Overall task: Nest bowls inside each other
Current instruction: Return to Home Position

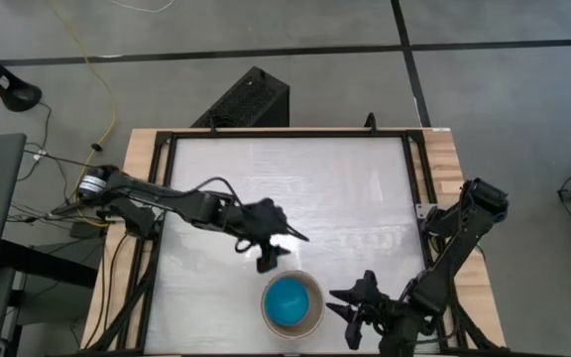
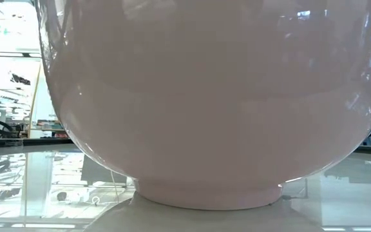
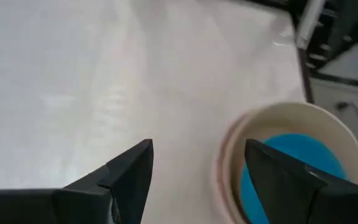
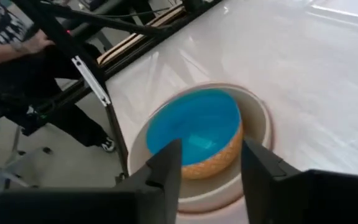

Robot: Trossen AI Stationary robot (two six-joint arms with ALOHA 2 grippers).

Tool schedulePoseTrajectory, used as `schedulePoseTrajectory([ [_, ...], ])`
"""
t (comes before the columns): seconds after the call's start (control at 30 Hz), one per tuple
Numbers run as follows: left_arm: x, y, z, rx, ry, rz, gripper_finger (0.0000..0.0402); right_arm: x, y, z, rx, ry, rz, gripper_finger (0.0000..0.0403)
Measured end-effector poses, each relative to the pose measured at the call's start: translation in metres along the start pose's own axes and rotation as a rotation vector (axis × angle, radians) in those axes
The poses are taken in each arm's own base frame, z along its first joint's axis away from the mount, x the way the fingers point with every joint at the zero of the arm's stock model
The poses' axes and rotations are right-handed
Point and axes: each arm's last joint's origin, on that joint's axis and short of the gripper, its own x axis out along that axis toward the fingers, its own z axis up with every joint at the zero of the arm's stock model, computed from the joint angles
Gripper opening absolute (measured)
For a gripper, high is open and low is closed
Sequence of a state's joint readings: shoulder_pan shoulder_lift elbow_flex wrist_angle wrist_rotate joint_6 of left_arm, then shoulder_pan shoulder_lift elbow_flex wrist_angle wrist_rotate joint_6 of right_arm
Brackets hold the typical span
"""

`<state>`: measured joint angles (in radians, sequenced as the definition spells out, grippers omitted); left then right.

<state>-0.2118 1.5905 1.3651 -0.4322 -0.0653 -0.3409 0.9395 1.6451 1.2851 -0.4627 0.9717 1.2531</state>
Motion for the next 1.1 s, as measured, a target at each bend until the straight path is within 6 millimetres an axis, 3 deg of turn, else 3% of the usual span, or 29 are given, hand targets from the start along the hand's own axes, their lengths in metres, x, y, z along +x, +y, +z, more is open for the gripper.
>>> schedulePoseTrajectory([
  [0.2, -0.033, 0.012, -0.005, -0.006, -0.091, 0.121, 0.0242, 0.017, -0.008, -0.009, 0.002, -0.058, 0.055, 0.0024],
  [0.27, -0.040, 0.015, -0.009, -0.010, -0.110, 0.145, 0.0242, 0.023, -0.011, -0.011, -0.002, -0.067, 0.065, 0.0007],
  [0.43, -0.053, 0.019, -0.018, -0.032, -0.151, 0.160, 0.0242, 0.032, -0.019, -0.018, -0.021, -0.059, 0.041, 0.0003],
  [0.9, -0.062, 0.022, -0.023, -0.040, -0.158, 0.183, 0.0242, 0.060, -0.025, -0.068, -0.018, -0.035, 0.018, 0.0000],
  [1.1, -0.065, 0.023, -0.021, -0.015, -0.184, 0.219, 0.0242, 0.054, -0.023, -0.053, -0.040, -0.083, 0.010, 0.0002],
])
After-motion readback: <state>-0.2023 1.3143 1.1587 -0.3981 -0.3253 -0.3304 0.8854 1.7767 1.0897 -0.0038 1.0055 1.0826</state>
